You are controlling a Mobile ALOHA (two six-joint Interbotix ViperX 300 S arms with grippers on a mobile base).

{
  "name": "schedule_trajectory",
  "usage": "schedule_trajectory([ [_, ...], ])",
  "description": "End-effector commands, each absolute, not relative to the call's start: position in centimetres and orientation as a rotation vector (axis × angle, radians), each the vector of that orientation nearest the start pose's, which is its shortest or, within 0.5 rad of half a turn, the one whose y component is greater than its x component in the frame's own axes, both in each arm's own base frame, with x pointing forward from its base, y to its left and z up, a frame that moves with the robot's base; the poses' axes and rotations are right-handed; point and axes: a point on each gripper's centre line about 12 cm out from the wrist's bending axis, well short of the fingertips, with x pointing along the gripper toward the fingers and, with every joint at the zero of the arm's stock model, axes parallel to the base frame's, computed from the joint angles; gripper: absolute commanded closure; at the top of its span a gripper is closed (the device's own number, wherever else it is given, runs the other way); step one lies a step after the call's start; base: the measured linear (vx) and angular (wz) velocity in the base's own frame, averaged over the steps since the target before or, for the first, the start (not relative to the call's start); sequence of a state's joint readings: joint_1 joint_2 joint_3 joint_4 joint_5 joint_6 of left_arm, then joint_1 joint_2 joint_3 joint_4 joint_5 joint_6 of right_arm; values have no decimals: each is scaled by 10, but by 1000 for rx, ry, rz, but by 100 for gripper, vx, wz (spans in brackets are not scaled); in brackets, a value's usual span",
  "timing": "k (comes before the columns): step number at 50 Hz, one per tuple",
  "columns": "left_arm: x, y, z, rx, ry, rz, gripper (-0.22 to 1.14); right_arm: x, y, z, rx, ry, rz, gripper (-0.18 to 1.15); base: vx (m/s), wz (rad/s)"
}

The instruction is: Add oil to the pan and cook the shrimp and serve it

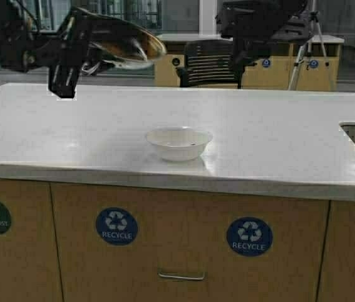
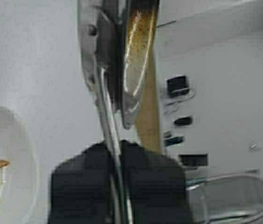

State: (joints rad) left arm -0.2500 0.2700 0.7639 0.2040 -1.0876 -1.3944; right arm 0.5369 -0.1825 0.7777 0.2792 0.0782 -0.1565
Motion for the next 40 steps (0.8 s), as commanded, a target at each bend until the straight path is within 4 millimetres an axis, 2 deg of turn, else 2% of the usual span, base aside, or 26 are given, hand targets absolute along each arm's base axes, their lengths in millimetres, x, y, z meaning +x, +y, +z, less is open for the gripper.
schedule_trajectory([
  [1, 393, -107, 145, -1440, 150, -460, 87, 297, 180, 201, -49, 655, 499, 92, 0, 0],
  [5, 391, -101, 125, -1502, 163, -441, 87, 297, 179, 200, -49, 658, 497, 92, 0, 0],
  [14, 387, -91, 88, -1517, 212, -358, 87, 297, 179, 200, -49, 658, 497, 92, 0, 0],
  [22, 385, -84, 66, -1530, 224, -317, 87, 297, 180, 200, -50, 658, 498, 92, 0, 0],
  [40, 377, -84, 27, -1537, 295, -259, 87, 298, 180, 197, -52, 667, 496, 92, 0, 0],
])
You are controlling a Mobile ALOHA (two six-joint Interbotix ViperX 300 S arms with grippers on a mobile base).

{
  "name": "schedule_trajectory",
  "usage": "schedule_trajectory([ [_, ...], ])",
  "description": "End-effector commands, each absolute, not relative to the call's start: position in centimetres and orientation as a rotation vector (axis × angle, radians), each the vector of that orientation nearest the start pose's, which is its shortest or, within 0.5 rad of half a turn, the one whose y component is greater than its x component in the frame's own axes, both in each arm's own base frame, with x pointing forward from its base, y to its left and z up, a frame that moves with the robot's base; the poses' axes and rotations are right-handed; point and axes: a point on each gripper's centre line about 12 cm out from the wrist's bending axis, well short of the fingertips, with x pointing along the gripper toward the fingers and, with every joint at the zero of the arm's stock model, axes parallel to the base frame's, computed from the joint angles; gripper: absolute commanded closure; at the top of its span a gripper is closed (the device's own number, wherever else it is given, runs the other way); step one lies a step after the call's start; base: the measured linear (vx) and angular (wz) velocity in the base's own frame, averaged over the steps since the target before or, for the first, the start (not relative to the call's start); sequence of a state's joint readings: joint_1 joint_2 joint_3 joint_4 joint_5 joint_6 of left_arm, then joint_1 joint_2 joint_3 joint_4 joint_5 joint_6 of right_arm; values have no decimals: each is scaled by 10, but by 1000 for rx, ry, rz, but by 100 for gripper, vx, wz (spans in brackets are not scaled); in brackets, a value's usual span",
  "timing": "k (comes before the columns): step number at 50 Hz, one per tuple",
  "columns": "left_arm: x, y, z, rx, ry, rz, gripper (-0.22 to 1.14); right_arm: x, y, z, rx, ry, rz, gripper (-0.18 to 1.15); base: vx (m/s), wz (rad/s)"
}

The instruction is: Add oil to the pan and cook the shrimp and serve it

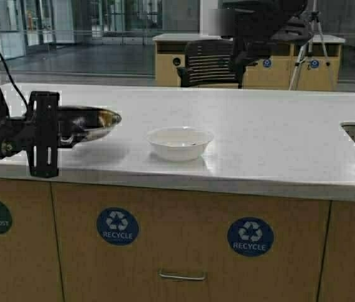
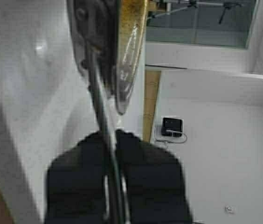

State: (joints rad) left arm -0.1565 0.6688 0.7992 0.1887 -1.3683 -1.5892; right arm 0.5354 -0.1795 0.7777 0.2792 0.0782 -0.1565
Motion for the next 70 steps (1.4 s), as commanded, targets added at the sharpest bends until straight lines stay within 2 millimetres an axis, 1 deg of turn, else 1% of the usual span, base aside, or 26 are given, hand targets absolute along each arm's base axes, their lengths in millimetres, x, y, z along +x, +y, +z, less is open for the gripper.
schedule_trajectory([
  [1, 377, -84, 27, -1539, 297, -260, 87, 298, 180, 196, -52, 668, 496, 92, 0, 0],
  [8, 378, -89, 16, -1534, 339, -282, 87, 298, 181, 196, -53, 670, 497, 92, 0, 0],
  [18, 379, -90, 3, -1533, 358, -274, 87, 298, 180, 194, -55, 674, 495, 92, 0, 0],
  [27, 389, -95, -3, -1540, 373, -310, 87, 299, 181, 193, -56, 677, 495, 92, 0, 0],
  [35, 397, -97, -13, -1589, 384, -312, 87, 299, 181, 190, -60, 685, 494, 92, 0, 0],
  [45, 403, -101, -13, -1594, 386, -348, 87, 300, 181, 190, -58, 684, 494, 92, 0, 0],
  [47, 404, -101, -13, -1594, 381, -353, 85, 300, 181, 191, -58, 683, 494, 92, 0, 0],
  [50, 405, -102, -12, -1591, 382, -359, 77, 300, 181, 191, -58, 683, 494, 92, 0, 0],
  [53, 407, -102, -11, -1585, 379, -367, 63, 300, 181, 191, -58, 683, 494, 92, 0, 0],
  [56, 408, -103, -10, -1579, 378, -377, 41, 300, 182, 191, -59, 681, 496, 92, 0, 0],
  [62, 412, -103, -6, -1556, 358, -390, -8, 300, 181, 191, -57, 681, 494, 92, 0, 0],
  [63, 412, -103, -6, -1552, 354, -391, -14, 300, 181, 191, -57, 681, 494, 92, 0, 0],
  [65, 412, -103, -4, -1546, 352, -393, -18, 300, 181, 191, -57, 681, 494, 92, 0, 0],
  [70, 411, -103, -4, -1543, 351, -391, -10, 300, 181, 191, -59, 681, 495, 92, 0, 0],
])
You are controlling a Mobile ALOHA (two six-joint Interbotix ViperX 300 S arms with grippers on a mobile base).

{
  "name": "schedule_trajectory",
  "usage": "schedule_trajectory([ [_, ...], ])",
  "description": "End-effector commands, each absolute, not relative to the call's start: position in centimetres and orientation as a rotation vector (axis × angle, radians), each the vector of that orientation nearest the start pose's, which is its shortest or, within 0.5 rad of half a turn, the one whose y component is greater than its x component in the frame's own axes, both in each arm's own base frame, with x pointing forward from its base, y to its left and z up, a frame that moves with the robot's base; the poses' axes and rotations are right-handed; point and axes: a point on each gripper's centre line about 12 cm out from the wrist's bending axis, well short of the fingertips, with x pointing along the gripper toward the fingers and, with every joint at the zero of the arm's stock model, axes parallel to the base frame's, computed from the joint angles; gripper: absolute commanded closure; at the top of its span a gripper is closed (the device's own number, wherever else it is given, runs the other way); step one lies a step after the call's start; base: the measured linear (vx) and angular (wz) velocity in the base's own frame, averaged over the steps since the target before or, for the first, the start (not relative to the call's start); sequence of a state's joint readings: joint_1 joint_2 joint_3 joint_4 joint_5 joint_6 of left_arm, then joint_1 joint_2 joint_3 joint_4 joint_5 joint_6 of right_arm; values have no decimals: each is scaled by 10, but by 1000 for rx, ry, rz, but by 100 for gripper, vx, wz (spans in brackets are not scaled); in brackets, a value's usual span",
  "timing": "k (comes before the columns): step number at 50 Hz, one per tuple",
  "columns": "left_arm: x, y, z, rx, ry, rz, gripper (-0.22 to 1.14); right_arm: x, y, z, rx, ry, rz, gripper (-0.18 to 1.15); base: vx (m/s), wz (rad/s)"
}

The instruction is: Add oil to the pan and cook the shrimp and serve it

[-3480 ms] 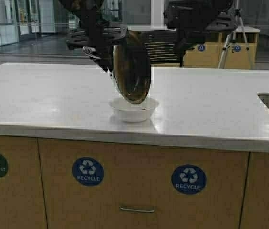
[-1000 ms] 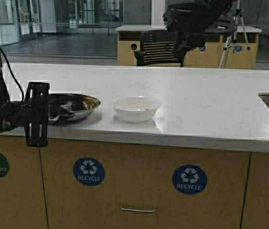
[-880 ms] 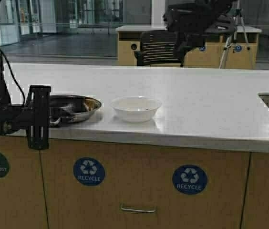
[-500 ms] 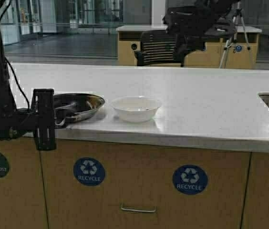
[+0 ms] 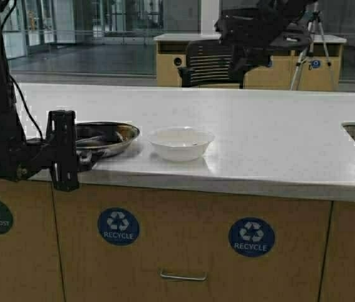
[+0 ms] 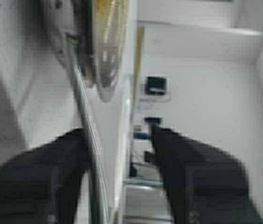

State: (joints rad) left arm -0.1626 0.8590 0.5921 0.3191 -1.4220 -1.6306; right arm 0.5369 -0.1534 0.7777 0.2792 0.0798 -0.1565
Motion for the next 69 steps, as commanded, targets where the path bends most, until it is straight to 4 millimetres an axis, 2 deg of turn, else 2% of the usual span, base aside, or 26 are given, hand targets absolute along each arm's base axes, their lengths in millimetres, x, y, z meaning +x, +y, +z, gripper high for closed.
schedule_trajectory([
  [1, 411, -103, -3, -1543, 351, -391, -9, 300, 181, 191, -59, 681, 495, 92, 0, 0],
  [14, 397, -96, -9, -1479, 358, -328, -11, 300, 181, 191, -57, 681, 494, 92, 0, 0],
  [21, 379, -79, -7, -1340, 330, -221, -11, 300, 181, 191, -58, 683, 495, 92, 0, 0],
  [27, 360, -58, 4, -1212, 310, -124, -10, 300, 181, 191, -56, 683, 494, 92, 0, 0],
  [29, 357, -58, 9, -1174, 311, -124, -11, 300, 181, 191, -56, 682, 494, 92, 0, 0],
  [35, 349, -60, 36, -1087, 291, -161, -10, 300, 181, 192, -56, 680, 494, 92, 0, 0],
  [45, 327, -59, 108, -937, 162, -243, -10, 301, 182, 193, -55, 677, 494, 92, 0, 0],
  [49, 320, -64, 141, -845, 126, -291, -10, 301, 182, 194, -54, 674, 495, 92, 0, 0],
  [55, 317, -86, 172, -686, 210, -337, -9, 301, 182, 194, -54, 674, 495, 92, 0, 0],
  [64, 316, -127, 198, -316, 473, -362, -8, 300, 181, 193, -54, 671, 493, 92, 0, 0],
  [69, 313, -137, 205, -166, 534, -369, -6, 301, 181, 195, -49, 664, 493, 92, 0, 0],
])
